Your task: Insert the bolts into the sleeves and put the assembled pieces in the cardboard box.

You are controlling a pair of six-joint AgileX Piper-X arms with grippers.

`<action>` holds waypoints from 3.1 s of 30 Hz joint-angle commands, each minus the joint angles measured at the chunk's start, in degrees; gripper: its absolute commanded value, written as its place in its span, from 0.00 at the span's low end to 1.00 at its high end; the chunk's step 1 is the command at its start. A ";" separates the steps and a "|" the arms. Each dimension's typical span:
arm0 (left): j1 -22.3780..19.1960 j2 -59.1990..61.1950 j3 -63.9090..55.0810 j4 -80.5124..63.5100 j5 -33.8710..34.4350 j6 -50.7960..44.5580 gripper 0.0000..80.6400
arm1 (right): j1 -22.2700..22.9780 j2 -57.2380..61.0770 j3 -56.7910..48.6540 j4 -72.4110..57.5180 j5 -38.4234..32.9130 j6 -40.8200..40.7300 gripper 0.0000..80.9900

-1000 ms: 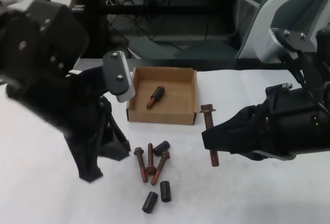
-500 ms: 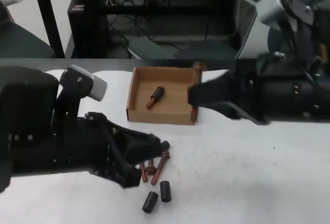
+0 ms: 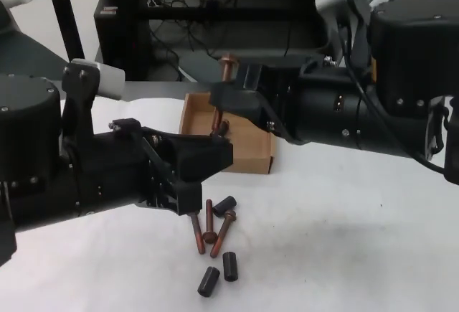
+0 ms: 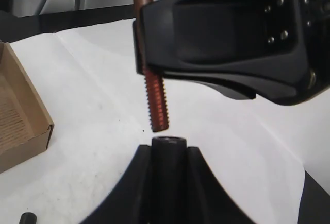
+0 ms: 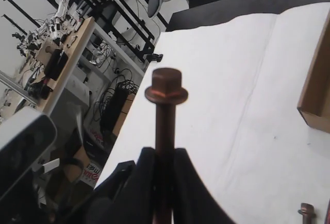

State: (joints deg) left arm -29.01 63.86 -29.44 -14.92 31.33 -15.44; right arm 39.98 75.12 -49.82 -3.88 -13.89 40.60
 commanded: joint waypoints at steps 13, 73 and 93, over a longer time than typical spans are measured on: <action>-0.24 -0.49 -0.05 -2.04 -3.22 -1.05 0.02 | -0.29 -0.17 -0.31 -1.91 1.15 -0.35 0.01; -0.24 -0.49 -0.05 -7.14 -9.76 -2.56 0.02 | 11.93 -0.17 -0.90 7.96 10.10 -11.85 0.20; -0.24 -0.49 -0.05 -11.32 -10.72 -0.67 0.02 | 6.80 -0.36 -2.15 8.58 11.61 -14.16 0.41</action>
State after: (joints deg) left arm -29.29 64.23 -28.20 -22.35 20.82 -17.03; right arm 47.36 74.54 -51.90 2.37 -0.74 27.94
